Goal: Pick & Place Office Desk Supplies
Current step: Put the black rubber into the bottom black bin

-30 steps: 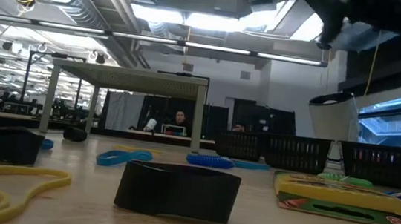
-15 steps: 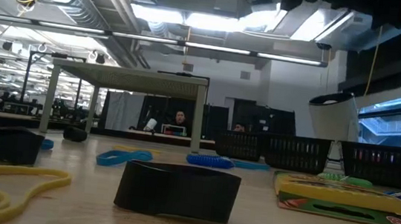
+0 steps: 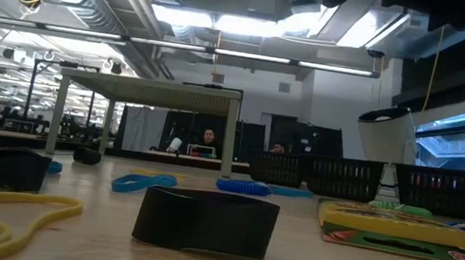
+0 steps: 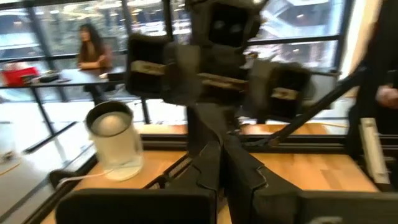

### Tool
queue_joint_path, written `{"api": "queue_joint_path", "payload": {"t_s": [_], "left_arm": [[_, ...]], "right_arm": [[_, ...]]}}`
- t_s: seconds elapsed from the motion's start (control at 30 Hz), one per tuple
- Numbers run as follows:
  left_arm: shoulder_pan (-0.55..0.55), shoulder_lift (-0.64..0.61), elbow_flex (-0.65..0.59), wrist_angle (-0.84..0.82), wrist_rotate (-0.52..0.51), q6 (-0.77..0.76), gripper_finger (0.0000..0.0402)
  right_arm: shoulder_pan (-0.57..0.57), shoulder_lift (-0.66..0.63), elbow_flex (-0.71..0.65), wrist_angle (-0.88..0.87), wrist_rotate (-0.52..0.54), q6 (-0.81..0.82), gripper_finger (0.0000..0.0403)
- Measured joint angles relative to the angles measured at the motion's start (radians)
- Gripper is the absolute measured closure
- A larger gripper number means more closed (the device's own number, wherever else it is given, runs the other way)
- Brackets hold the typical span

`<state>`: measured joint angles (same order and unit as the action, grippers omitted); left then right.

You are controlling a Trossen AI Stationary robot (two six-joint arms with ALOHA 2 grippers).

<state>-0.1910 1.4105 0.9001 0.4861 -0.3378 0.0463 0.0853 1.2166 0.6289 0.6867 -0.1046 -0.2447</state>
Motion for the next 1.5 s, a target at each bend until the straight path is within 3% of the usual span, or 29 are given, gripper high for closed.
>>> {"api": "queue_joint_path", "payload": {"t_s": [0.23,0.5,0.8,1.0,1.23,1.4,1.5], "left_arm": [[0.016,0.034,0.0,0.031,0.121,0.001,0.0394],[0.02,0.12,0.0,0.197,0.045,0.072,0.0393],[0.015,0.109,0.0,0.2,0.043,0.095,0.0393],[0.014,0.109,0.0,0.191,0.044,0.097,0.039],[0.014,0.109,0.0,0.192,0.042,0.097,0.0387],[0.014,0.109,0.0,0.192,0.04,0.087,0.0363],[0.014,0.109,0.0,0.188,0.011,0.075,0.033]], "right_arm": [[0.0,0.014,0.0,0.044,0.008,-0.002,0.0211],[0.0,0.041,0.0,0.057,0.008,0.048,0.0211],[0.0,0.047,0.0,0.069,0.011,0.08,0.0217],[0.002,0.047,0.0,0.068,0.011,0.081,0.0272],[0.002,0.047,0.0,0.068,0.01,0.11,0.0386],[0.002,0.047,0.0,0.068,0.018,0.135,0.0383],[0.002,0.046,0.0,0.058,0.077,0.164,0.0392]]}}
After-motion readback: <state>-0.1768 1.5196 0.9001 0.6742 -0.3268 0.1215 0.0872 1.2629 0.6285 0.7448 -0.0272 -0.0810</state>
